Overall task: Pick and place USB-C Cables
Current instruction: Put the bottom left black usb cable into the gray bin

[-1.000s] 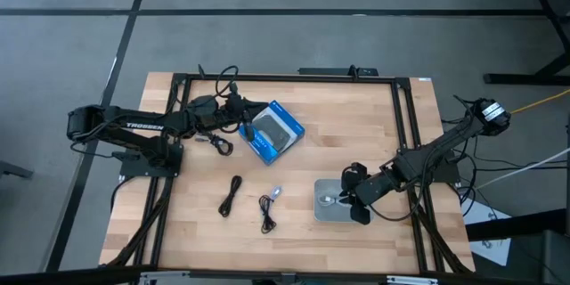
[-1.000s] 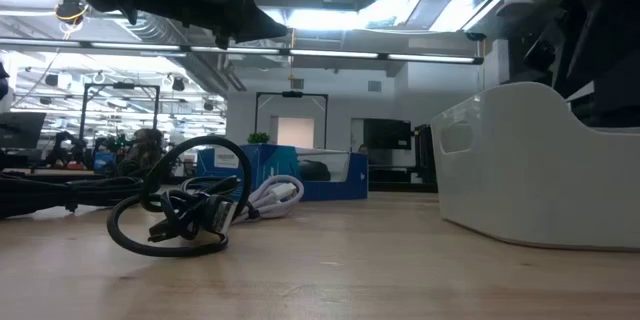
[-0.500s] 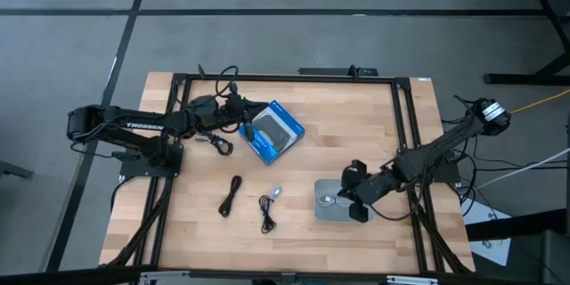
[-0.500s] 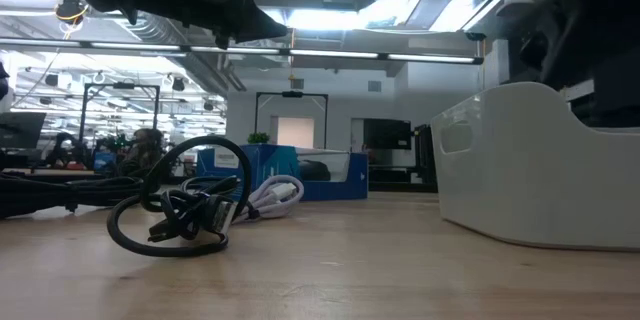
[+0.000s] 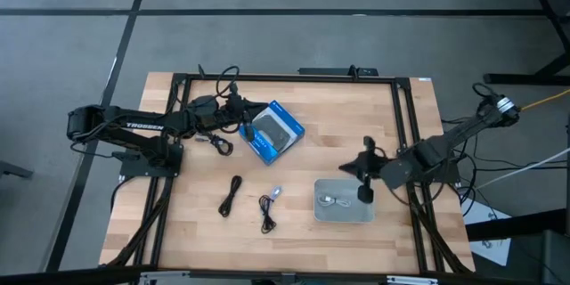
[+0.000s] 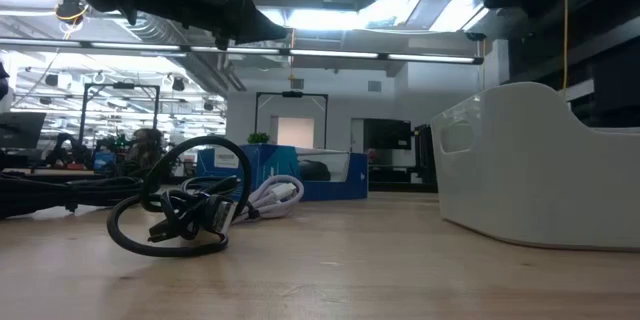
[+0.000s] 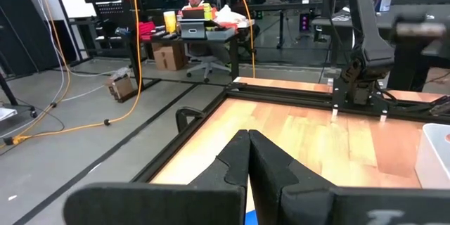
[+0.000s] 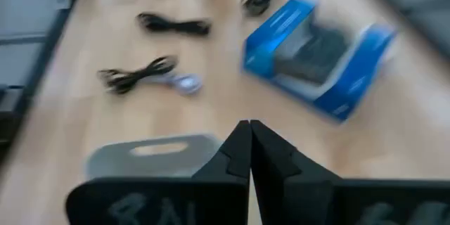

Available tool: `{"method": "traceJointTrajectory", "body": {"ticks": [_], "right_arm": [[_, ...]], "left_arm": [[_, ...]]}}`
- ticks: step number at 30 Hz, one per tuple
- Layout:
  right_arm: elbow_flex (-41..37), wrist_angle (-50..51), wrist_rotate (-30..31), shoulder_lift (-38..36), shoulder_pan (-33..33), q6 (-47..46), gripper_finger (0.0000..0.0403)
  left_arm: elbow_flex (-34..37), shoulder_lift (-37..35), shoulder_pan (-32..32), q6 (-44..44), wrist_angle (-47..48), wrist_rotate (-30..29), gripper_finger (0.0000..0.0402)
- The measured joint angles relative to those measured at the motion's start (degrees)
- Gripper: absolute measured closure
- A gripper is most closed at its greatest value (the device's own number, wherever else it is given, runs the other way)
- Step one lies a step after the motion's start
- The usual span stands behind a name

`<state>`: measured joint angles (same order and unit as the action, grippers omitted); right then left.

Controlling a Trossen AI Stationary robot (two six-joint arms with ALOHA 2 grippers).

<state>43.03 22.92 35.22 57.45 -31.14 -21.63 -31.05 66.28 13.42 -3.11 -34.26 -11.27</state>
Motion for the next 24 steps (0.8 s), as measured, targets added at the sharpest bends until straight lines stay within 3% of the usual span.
{"method": "traceJointTrajectory", "body": {"ticks": [4, 7, 11, 18, 24], "right_arm": [[0.0, 0.59, 7.46, -2.13, 0.0, 4.06, 0.0396], [0.0, 4.34, 16.54, -2.69, 0.32, 3.64, 0.0396], [0.0, 14.81, 26.53, -2.97, 2.33, -5.57, 0.0396], [0.0, 32.95, 20.9, -2.95, 9.21, -25.45, 0.0396], [-0.01, 31.8, 20.15, -4.27, 17.68, -23.31, 0.0396]], "left_arm": [[0.0, 0.0, 0.01, 0.0, 0.0, 0.0, 0.0401], [0.0, 0.0, 0.01, 0.0, 0.05, 0.0, 0.0401], [0.0, 0.0, 0.01, 0.0, 0.09, 0.0, 0.0401], [0.0, -0.02, 0.0, 0.01, 0.13, 0.0, 0.0401], [0.0, 0.0, -0.01, 1.44, 0.21, 0.0, 0.0401]]}}
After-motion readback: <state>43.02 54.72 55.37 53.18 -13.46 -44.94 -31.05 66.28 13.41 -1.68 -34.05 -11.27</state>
